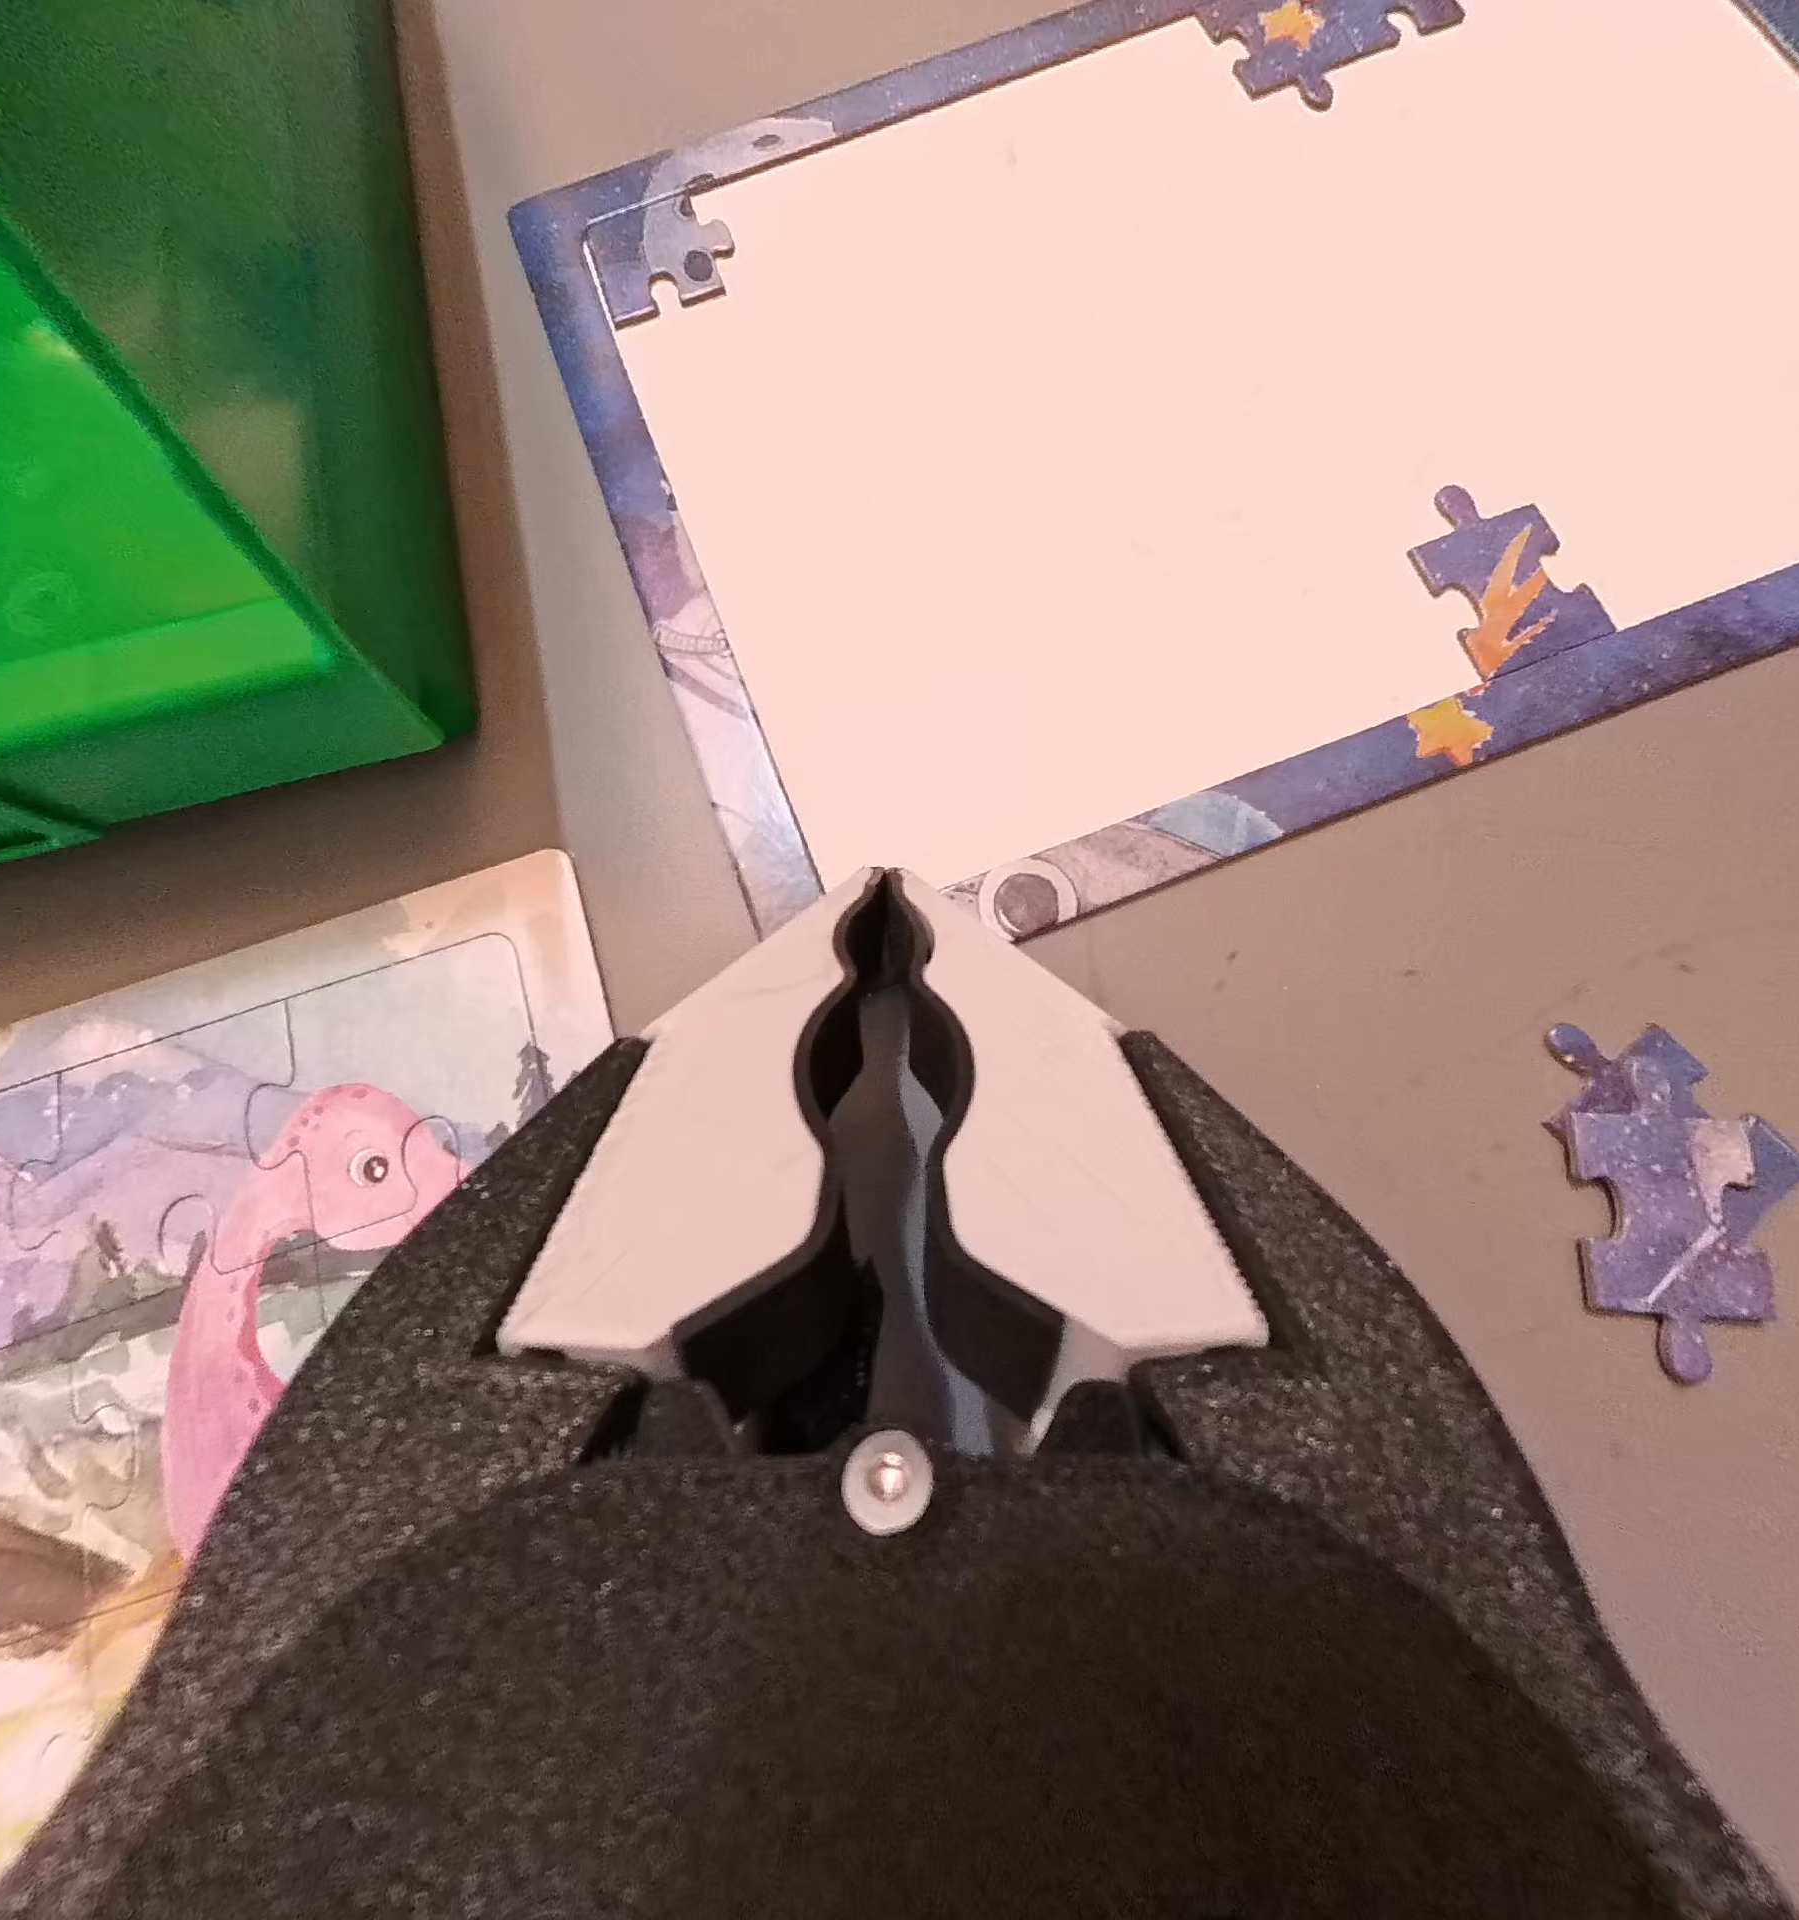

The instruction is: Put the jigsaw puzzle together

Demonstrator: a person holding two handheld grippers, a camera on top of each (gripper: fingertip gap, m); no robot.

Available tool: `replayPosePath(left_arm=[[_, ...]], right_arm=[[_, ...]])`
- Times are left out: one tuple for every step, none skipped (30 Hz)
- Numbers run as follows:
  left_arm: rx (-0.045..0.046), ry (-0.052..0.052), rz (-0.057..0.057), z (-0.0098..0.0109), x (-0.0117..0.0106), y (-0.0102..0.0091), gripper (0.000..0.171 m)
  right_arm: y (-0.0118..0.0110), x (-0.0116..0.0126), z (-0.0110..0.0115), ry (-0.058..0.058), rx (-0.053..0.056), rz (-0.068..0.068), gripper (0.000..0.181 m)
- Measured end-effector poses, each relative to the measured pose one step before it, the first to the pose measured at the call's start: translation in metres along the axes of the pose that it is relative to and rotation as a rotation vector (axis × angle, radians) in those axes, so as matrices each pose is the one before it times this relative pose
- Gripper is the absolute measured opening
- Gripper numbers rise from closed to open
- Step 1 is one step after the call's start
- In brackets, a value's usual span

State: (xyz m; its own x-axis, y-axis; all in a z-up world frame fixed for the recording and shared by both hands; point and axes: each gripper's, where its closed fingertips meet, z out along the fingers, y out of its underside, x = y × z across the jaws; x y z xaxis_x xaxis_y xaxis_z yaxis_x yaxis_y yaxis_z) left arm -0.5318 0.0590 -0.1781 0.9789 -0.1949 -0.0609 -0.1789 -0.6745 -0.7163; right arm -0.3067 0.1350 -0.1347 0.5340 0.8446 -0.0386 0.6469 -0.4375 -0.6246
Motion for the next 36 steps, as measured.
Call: replayPosePath(left_arm=[[0.00012, -0.0021, 0.0025, -0.00002, 0.00006, 0.0001, 0.0], [0.0005, -0.0017, 0.002, -0.00008, -0.00005, 0.00001, 0.0], [0.0, -0.0013, 0.0018, 0.0001, 0.0, 0.00002, 0.0], [-0.00037, -0.0002, 0.0017, 0.00006, 0.00003, -0.00005, 0.0], [0.00017, 0.0006, 0.0004, 0.00001, 0.00005, -0.00002, 0.0], [0.00023, 0.0011, -0.0014, -0.00001, -0.00005, 0.00002, 0.0], [-0.00013, 0.0007, -0.0008, 0.00004, -0.00006, -0.00001, 0.0], [-0.00011, -0.0006, 0.0012, -0.00006, 0.00006, 0.00005, 0.0], [-0.00021, -0.002, 0.0043, 0.00004, 0.00001, -0.00008, 0.0], [-0.00049, -0.0021, 0.0053, 0.00002, -0.00008, -0.00005, 0.0], [-0.00026, -0.002, 0.0023, 0.00003, 0.00007, 0.00008, 0.0], [0.00006, -0.0026, 0.0018, 0.00005, -0.00001, -0.00011, 0.0], [-0.00044, -0.0026, 0.002, 0.0, -0.00011, -0.00002, 0.0], [-0.00018, -0.0017, 0.0018, 0.00002, 0.00003, -0.00006, 0.0], [0.00026, 0.0, 0.0004, 0.00002, -0.00002, -0.00004, 0.0], [0.0004, 0.0027, -0.003, 0.00012, -0.00004, -0.00007, 0.0], [0.00034, 0.0045, -0.0051, 0.00001, -0.00004, -0.00006, 0.0], [0.00038, 0.0048, -0.0056, 0.00007, -0.00007, -0.00011, 0.0], [-0.00037, 0.0038, -0.0069, 0.00002, -0.00004, -0.00004, 0.0], [-0.00485, -0.0001, -0.0041, -0.00013, 0.00004, 0.00008, 0.0], [-0.01143, -0.005, 0.0023, -0.00062, 0.00011, 0.00034, 0.0], [-0.01005, -0.01, -0.0003, -0.0008, -0.00011, -0.00006, 0.0], [0.0065, -0.0154, -0.0042, -0.00095, -0.00066, -0.00162, 0.0], [0.01705, -0.0146, -0.0079, -0.00158, -0.00022, -0.00305, 0.0], [0.0238, -0.0063, -0.0119, -0.00322, 0.00138, -0.00469, 0.0], [0.02766, 0.0091, -0.0081, -0.00491, 0.00445, -0.00626, 0.0], [0.03043, 0.018, -0.0048, -0.00665, 0.00688, -0.00759, 0.0], [0.03253, 0.0223, -0.0098, -0.00832, 0.00894, -0.0084, 0.0], [0.03071, 0.0291, -0.0177, -0.0094, 0.01159, -0.00823, 0.002], [0.02958, 0.0378, -0.0187, -0.00925, 0.0143, -0.0073, 0.004], [0.02752, 0.0323, -0.0186, -0.0079, 0.01467, -0.00533, 0.006], [0.02522, 0.0206, -0.0225, -0.00622, 0.01282, -0.00276, 0.009], [0.02369, 0.0071, -0.0252, -0.00397, 0.00989, 0.00011, 0.01], [0.02309, -0.0096, -0.0278, -0.00216, 0.00565, 0.00205, 0.011], [0.02586, -0.0169, -0.0234, -0.00091, 0.00254, 0.00285, 0.011], [0.01963, -0.0191, 0.0014, 0.00059, 0.00059, 0.00357, 0.012]], right_arm=[[0.01425, -0.00428, 0.00522, 0.0125, -0.0113, 0.0028, 0.0], [0.01066, -0.00043, 0.00212, 0.0287, -0.0047, -0.0072, 0.0], [0.0088, 0.00209, -0.00072, 0.0341, -0.0099, -0.0075, 0.0], [0.00597, 0.00157, -0.00271, 0.0187, -0.0071, 0.0003, 0.0], [0.00356, 0.00085, -0.00308, 0.008, 0.0012, 0.0041, 0.0], [0.00336, -0.00031, -0.00181, -0.0013, 0.0014, 0.0054, 0.0], [0.00441, -0.00069, 0.00047, -0.0026, -0.0048, 0.0022, 0.0], [0.0056, -0.00068, 0.00219, 0.0005, -0.0133, -0.0068, 0.0], [0.00573, -0.00126, 0.00286, -0.0008, -0.0199, -0.0139, 0.0], [-0.00104, -0.00081, 0.00026, 0.0054, 0.0148, -0.0119, 0.0], [0.00116, -0.00238, 0.00045, -0.0085, -0.0097, -0.0021, 0.0], [-0.00065, 0.00022, 0.00008, 0.0069, 0.0063, -0.0027, 0.0], [0.00025, -0.00007, -0.00018, 0.0012, 0.0031, -0.0029, 0.0], [0.00007, -0.00004, -0.00007, -0.0036, 0.0028, 0.0052, 0.0], [0.00007, -0.00008, 0.00009, -0.0068, 0.0029, 0.0109, 0.0], [0.00021, -0.00015, -0.00006, -0.0095, 0.0001, 0.0112, 0.0], [0.00073, -0.00093, -0.00046, -0.0124, -0.005, 0.0068, 0.0], [0.00092, -0.00118, -0.00064, -0.0103, -0.0049, 0.0015, 0.0], [0.00072, -0.00104, -0.00055, -0.0061, -0.0031, -0.0035, 0.0], [0.00044, -0.00069, -0.00036, -0.0016, -0.0027, -0.004, 0.0], [-0.00009, 0.00007, -0.00017, 0.0024, -0.0009, -0.0041, 0.0], [-0.00066, 0.00019, -0.00008, 0.002, 0.0016, -0.0009, 0.0], [-0.00189, 0.00033, -0.00046, -0.0014, 0.0115, 0.0026, 0.0], [-0.00277, 0.00104, -0.0019, -0.0016, 0.0186, 0.0075, 0.0], [-0.00308, 0.00246, -0.00315, 0.0008, 0.0205, 0.0124, 0.0], [-0.00386, 0.00331, -0.00436, 0.0044, 0.025, 0.0133, 0.0], [-0.00452, 0.00463, -0.00499, 0.0123, 0.0303, 0.0158, 0.0], [-0.00424, 0.00468, -0.00525, 0.013, 0.0296, 0.0197, 0.0], [-0.00326, 0.00382, -0.00517, 0.0097, 0.0259, 0.022, 0.0], [-0.00273, 0.00292, -0.0051, 0.0093, 0.0286, 0.0185, 0.0], [-0.00228, 0.00179, -0.00475, 0.0084, 0.03, 0.0114, 0.0], [-0.00106, -0.00005, -0.00416, 0.0004, 0.0236, 0.0122, 0.0], [-0.001, -0.00138, -0.00413, -0.0074, 0.0232, 0.0184, 0.0], [-0.00177, -0.00237, -0.00382, -0.0135, 0.0295, 0.0213, 0.0], [-0.0018, -0.00338, -0.00351, -0.0207, 0.027, 0.0194, 0.0], [-0.00163, -0.0027, -0.00277, -0.0182, 0.0191, 0.0191, 0.003]])
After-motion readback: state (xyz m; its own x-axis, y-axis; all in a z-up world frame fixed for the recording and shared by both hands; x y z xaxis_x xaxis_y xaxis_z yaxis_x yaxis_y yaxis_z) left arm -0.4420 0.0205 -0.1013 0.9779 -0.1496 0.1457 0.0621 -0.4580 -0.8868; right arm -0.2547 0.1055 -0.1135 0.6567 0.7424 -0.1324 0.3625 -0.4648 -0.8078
